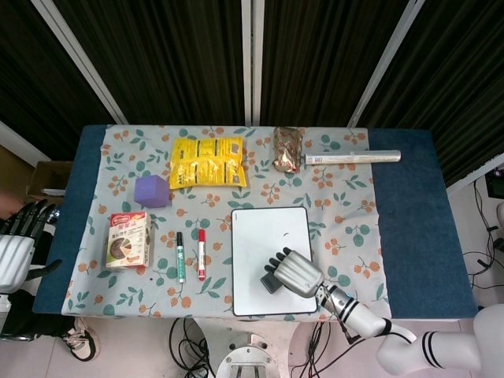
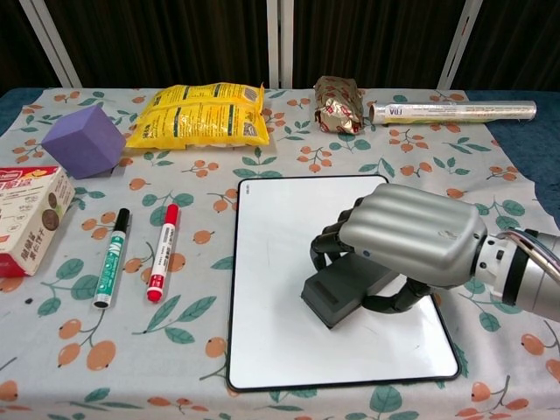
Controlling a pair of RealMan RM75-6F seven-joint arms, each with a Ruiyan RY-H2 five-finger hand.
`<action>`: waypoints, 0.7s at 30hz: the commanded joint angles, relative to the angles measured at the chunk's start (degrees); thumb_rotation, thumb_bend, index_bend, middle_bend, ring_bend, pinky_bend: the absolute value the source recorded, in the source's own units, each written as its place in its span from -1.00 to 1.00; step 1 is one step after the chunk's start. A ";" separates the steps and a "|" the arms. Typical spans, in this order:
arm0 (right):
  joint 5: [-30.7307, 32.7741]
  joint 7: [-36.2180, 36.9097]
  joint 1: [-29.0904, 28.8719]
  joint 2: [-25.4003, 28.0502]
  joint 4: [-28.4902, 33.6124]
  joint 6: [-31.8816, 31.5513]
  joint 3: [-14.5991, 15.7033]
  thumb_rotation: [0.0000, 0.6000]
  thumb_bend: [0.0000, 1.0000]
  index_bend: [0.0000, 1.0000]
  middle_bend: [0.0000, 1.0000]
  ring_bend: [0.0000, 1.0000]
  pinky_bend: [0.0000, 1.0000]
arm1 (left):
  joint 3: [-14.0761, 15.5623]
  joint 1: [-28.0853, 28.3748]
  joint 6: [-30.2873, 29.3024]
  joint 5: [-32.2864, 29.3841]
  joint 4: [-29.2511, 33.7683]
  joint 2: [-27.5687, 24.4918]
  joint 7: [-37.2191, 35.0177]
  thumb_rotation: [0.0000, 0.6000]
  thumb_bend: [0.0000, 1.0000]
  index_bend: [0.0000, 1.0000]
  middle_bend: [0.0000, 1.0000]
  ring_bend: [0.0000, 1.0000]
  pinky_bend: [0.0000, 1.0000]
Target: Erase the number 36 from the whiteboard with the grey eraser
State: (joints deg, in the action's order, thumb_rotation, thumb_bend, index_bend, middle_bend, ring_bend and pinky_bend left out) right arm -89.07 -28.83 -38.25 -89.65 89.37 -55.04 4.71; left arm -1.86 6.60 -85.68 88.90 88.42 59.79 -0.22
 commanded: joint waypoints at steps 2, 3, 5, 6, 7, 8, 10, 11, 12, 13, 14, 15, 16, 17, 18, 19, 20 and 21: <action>0.37 0.11 0.27 -0.10 -0.61 -0.26 -0.57 1.00 -0.41 0.70 0.45 0.29 0.47 | 0.03 0.01 0.08 -0.04 -0.04 0.03 0.01 1.00 -1.00 -0.91 -0.90 -0.89 -0.65; 0.56 0.20 0.33 -0.23 -0.96 -0.37 -0.85 1.00 -0.41 0.70 0.45 0.29 0.47 | 0.03 0.01 0.07 -0.04 -0.05 0.03 0.00 1.00 -1.00 -0.91 -0.90 -0.89 -0.65; 0.98 0.51 0.47 -0.65 -2.06 -0.74 -1.61 1.00 -0.41 0.70 0.45 0.29 0.47 | 0.03 0.02 0.04 -0.01 -0.07 -0.01 -0.01 1.00 -1.00 -0.91 -0.90 -0.89 -0.65; 1.21 0.73 0.54 -0.88 -2.62 -0.91 -1.95 1.00 -0.41 0.70 0.45 0.29 0.47 | 0.03 0.01 0.03 -0.02 -0.09 -0.03 -0.03 1.00 -1.00 -0.91 -0.90 -0.89 -0.65; 1.64 1.07 0.62 -1.15 -3.38 -1.06 -2.46 1.00 -0.41 0.70 0.45 0.29 0.47 | 0.04 -0.01 0.02 -0.04 -0.11 -0.07 -0.05 1.00 -1.00 -0.91 -0.90 -0.89 -0.65; 2.00 1.30 0.64 -1.33 -3.91 -1.08 -2.83 1.00 -0.41 0.70 0.45 0.29 0.47 | 0.04 -0.02 0.02 -0.06 -0.13 -0.09 -0.08 1.00 -1.00 -0.91 -0.90 -0.89 -0.65; 2.92 1.86 0.57 -1.74 -5.17 -0.85 -3.68 1.00 -0.41 0.70 0.45 0.29 0.47 | 0.06 -0.05 0.05 -0.13 -0.20 -0.14 -0.15 1.00 -1.00 -0.91 -0.90 -0.89 -0.65; 3.40 1.96 0.50 -1.93 -5.75 -0.66 -4.06 1.00 -0.41 0.70 0.45 0.29 0.47 | 0.07 -0.07 0.08 -0.19 -0.25 -0.15 -0.18 1.00 -1.00 -0.91 -0.90 -0.89 -0.65; 3.87 1.94 0.40 -2.13 -6.37 -0.41 -4.42 1.00 -0.41 0.70 0.45 0.29 0.47 | 0.08 -0.09 0.10 -0.24 -0.29 -0.15 -0.22 1.00 -1.00 -0.91 -0.90 -0.89 -0.65; 4.58 1.95 0.20 -2.45 -7.24 0.01 -4.95 1.00 -0.41 0.70 0.45 0.29 0.47 | 0.06 -0.09 0.13 -0.33 -0.35 -0.15 -0.26 1.00 -1.00 -0.91 -0.90 -0.89 -0.65; 5.19 2.01 0.04 -2.74 -7.94 0.40 -5.37 1.00 -0.41 0.70 0.45 0.29 0.47 | 0.05 -0.09 0.16 -0.38 -0.37 -0.13 -0.29 1.00 -1.00 -0.91 -0.90 -0.89 -0.65; 5.84 2.09 -0.14 -3.07 -8.68 0.82 -5.80 1.00 -0.41 0.70 0.45 0.29 0.47 | 0.05 -0.09 0.17 -0.39 -0.40 -0.11 -0.32 1.00 -1.00 -0.91 -0.90 -0.89 -0.65; 6.61 2.14 -0.41 -3.53 -9.67 1.33 -6.35 1.00 -0.41 0.70 0.45 0.29 0.47 | 0.05 -0.07 0.20 -0.37 -0.42 -0.07 -0.32 1.00 -1.00 -0.91 -0.90 -0.89 -0.65; 7.04 2.21 -0.65 -3.91 -10.41 1.63 -6.77 1.00 -0.41 0.70 0.45 0.29 0.47 | 0.09 -0.03 0.25 -0.29 -0.44 -0.05 -0.30 1.00 -1.00 -0.91 -0.90 -0.89 -0.65; 7.40 2.40 -0.90 -4.34 -11.18 1.88 -7.19 1.00 -0.41 0.70 0.45 0.29 0.47 | 0.16 0.02 0.34 -0.17 -0.46 -0.04 -0.24 1.00 -1.00 -0.91 -0.90 -0.89 -0.65; 7.90 2.71 -1.29 -4.93 -12.24 2.26 -7.80 1.00 -0.41 0.70 0.45 0.29 0.47 | 0.24 0.10 0.48 -0.05 -0.46 -0.04 -0.09 1.00 -1.00 -0.91 -0.90 -0.89 -0.65; 8.33 2.88 -1.64 -5.40 -13.02 2.57 -8.34 1.00 -0.41 0.70 0.45 0.29 0.47 | 0.27 0.14 0.57 -0.04 -0.44 -0.04 -0.01 1.00 -1.00 -0.91 -0.90 -0.89 -0.65; 8.73 3.11 -2.01 -5.88 -13.70 2.86 -8.88 1.00 -0.41 0.70 0.45 0.29 0.47 | 0.26 0.16 0.60 -0.05 -0.39 -0.06 0.02 1.00 -1.00 -0.91 -0.90 -0.89 -0.65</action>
State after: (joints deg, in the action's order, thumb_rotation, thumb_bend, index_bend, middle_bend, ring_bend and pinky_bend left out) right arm -81.18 -26.18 -39.56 -94.64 76.76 -52.86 -3.23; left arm -1.61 6.75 -85.08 88.84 88.03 59.73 -0.20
